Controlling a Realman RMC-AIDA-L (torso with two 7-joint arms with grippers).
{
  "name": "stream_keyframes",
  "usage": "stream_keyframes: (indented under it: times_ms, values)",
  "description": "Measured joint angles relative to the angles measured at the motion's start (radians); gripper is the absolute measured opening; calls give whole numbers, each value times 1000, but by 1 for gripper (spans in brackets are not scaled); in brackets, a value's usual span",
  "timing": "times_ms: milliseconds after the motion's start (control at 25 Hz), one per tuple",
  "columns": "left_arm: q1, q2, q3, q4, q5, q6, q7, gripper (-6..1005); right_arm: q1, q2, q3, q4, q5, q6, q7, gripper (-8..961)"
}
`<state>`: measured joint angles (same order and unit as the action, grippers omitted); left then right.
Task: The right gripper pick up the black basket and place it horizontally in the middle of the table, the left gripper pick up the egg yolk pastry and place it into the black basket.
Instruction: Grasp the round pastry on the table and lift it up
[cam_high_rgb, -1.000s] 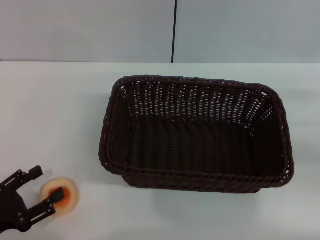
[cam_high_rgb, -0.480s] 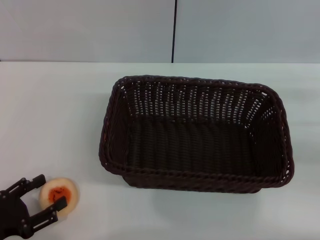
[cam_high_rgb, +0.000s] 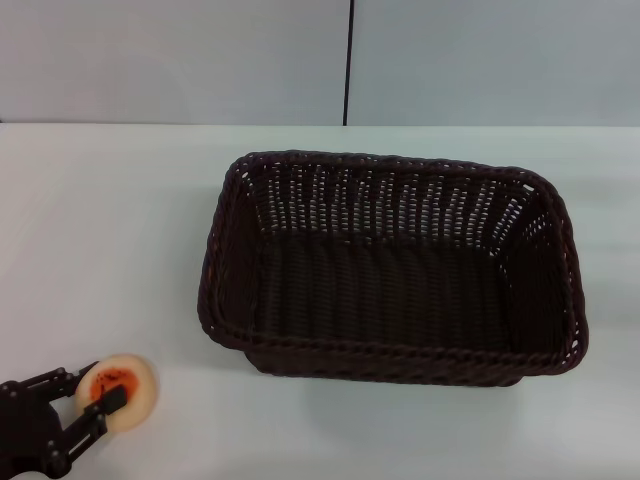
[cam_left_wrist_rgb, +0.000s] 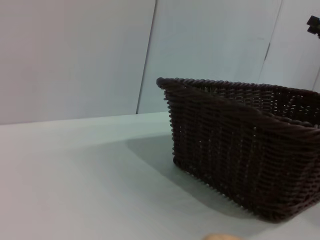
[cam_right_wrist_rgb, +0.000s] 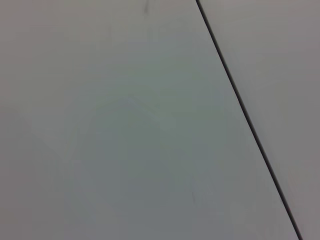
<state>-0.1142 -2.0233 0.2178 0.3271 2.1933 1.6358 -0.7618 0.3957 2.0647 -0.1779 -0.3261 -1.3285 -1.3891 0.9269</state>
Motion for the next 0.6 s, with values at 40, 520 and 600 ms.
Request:
stream_keyframes:
  times_ms: [40, 520, 600]
  values:
    - [-3, 0, 0, 0, -2, 2, 5, 552, 0, 0, -1, 1, 0, 5, 0, 432]
    - [-28, 0, -78, -2, -20, 118, 0, 267, 8, 3, 5, 3, 0, 12, 0, 433]
    - [-36, -1, -121, -7, -20, 153, 0, 249, 10, 3, 6, 4, 0, 12, 0, 433]
